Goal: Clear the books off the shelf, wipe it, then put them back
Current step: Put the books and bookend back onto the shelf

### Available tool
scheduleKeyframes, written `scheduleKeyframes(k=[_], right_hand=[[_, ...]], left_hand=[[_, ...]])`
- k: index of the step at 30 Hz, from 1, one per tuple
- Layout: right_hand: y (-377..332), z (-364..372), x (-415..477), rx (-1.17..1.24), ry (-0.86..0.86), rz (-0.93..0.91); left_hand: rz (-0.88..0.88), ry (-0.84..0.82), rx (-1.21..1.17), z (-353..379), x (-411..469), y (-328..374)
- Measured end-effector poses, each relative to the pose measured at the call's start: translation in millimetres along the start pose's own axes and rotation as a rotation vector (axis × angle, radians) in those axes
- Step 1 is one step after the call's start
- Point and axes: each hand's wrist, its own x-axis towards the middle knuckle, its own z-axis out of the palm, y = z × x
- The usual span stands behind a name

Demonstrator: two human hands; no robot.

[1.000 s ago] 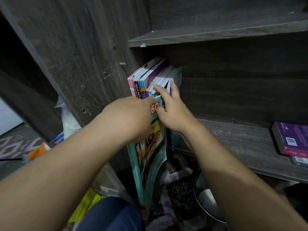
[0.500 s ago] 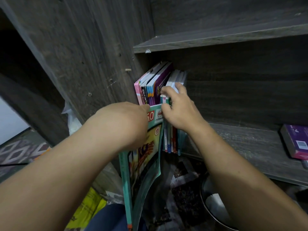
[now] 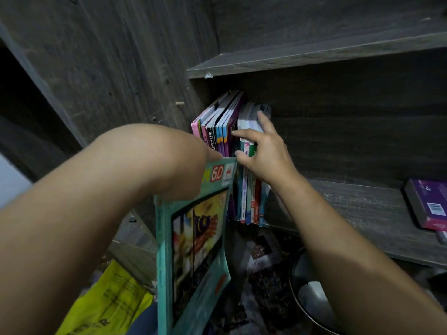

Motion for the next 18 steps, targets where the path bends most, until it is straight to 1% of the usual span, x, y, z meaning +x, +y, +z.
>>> scheduleKeyframes(k=[3,6,10,14,18], right_hand=[[-0.9,-0.2,1.8,-0.003,-0.043,-0.002],[-0.6,-1.5,2.4,-0.001,-0.061,-0.004],[-0.7,-3.2,1.3,-0.006,-0.074,-0.006],[-0.3,-4.5,0.0,-0.013,-0.071,-0.009],[-0.4,-3.4,-3.6,0.034,-0.038,0.014]], left_hand=[[0.045,-0.021,0.027,-3.2,2.9,-1.6],[0.043,-0.018,0.049,-3.3,12.0,-1.6],[-0.023,0.034,0.090,-4.2,23.0,-11.4],[-0.104,0.129,0.013,-5.0,28.7,-21.1],[-0.184,0.169,-0.032,-3.7,29.7,-19.6]])
